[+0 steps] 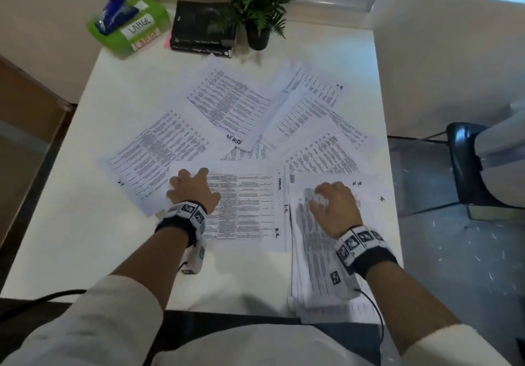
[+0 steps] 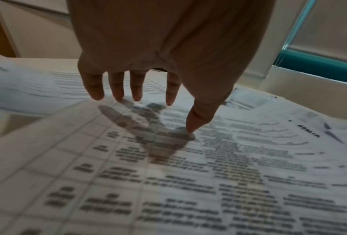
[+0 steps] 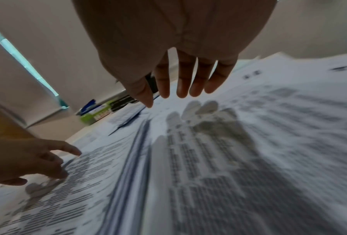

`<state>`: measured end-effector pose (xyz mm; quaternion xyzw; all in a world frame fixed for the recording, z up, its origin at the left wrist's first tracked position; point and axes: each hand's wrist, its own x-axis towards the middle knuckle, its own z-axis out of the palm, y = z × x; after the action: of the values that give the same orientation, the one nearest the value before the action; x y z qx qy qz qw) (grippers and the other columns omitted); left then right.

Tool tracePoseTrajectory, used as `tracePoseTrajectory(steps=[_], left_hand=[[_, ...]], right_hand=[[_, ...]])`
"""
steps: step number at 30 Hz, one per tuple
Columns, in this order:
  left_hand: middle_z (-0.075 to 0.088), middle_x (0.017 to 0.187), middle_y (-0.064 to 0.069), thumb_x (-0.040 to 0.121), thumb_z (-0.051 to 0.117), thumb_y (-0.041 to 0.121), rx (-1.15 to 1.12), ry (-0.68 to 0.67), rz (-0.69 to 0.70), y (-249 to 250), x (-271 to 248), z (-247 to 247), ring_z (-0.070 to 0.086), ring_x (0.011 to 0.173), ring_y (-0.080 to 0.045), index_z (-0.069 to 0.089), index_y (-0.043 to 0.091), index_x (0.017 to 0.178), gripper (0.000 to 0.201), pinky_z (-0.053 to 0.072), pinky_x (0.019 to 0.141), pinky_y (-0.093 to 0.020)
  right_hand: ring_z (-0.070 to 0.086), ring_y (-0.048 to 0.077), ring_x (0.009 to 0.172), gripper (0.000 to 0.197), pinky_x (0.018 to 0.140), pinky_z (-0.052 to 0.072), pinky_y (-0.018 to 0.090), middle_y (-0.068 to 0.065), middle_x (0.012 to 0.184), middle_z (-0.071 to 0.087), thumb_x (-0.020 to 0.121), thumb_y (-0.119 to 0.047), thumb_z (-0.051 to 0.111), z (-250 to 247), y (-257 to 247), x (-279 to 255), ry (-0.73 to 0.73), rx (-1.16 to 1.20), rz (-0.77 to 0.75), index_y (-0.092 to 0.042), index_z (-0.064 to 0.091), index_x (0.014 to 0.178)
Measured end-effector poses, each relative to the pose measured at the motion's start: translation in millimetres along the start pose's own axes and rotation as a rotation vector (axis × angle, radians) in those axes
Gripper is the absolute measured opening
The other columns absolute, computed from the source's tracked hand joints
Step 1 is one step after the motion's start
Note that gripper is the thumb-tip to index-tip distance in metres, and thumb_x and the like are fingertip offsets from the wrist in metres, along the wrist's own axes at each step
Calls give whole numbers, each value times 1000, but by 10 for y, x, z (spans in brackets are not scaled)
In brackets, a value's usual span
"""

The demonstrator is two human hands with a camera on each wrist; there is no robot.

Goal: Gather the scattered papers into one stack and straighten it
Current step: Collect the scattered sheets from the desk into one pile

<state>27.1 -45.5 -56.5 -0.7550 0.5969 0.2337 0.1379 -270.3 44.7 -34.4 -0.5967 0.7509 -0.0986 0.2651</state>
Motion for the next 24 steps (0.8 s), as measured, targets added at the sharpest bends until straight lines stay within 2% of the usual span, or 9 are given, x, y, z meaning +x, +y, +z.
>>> tracePoseTrajectory(steps=[2,6,9,12,16,19,21,22,24], left_hand=[[28,146,-15,77,71,52,-34,2,-48,-161,17,56,28,133,-40,36,38,140,74,33,104,-57],[12,154,-18,73,70,66,-138,-19,-120,-381,23,120,19,139,-44,24,42,145,90,32,103,-66],[10,157,-19,73,69,68,-141,-13,-111,-455,5,121,18,141,-43,15,43,150,98,34,103,-63],[18,154,-19,76,71,61,-151,5,-68,-475,18,95,26,138,-41,13,42,151,97,37,102,-59],[36,140,-15,86,69,23,-323,95,-3,-479,84,-22,53,115,-35,13,40,152,88,51,91,-49],[51,126,-14,87,61,6,-374,159,48,-505,183,-173,54,113,-34,12,34,155,88,54,86,-45],[61,100,-13,87,57,-1,-516,143,34,-541,262,-288,63,91,-28,14,31,156,87,58,78,-41],[61,87,-10,87,54,-3,-608,126,28,-571,308,-341,61,78,-24,21,27,155,81,58,70,-36],[63,84,-6,89,52,-1,-662,95,46,-618,389,-472,57,70,-19,51,16,140,54,50,62,-24]], right_hand=[[50,25,108,29,86,41,31,8,112,55,89,-31,65,116,-281,177,-63,-21,-47,-15,62,114],[43,27,121,45,99,44,40,10,129,49,90,-37,63,318,-780,434,-167,-113,-76,-18,54,129],[38,32,129,64,102,43,44,14,137,43,88,-42,64,456,-1005,536,-229,-205,-4,-17,39,141],[40,34,124,70,97,44,45,15,134,44,84,-45,67,588,-1100,569,-215,-248,96,-18,35,140],[41,34,123,68,100,38,46,12,133,46,83,-44,67,670,-1140,551,-134,-289,122,-19,36,138],[39,33,126,70,102,36,46,12,135,44,84,-39,69,661,-1144,577,-108,-241,166,-21,33,141],[38,33,127,73,102,36,46,12,136,43,84,-40,71,636,-1138,588,-87,-209,194,-22,32,143],[38,33,127,75,103,36,46,12,137,43,83,-40,71,622,-1124,590,-75,-185,210,-22,31,144],[38,33,128,78,103,38,46,13,139,41,82,-39,73,569,-1083,586,-44,-104,240,-23,30,146]])
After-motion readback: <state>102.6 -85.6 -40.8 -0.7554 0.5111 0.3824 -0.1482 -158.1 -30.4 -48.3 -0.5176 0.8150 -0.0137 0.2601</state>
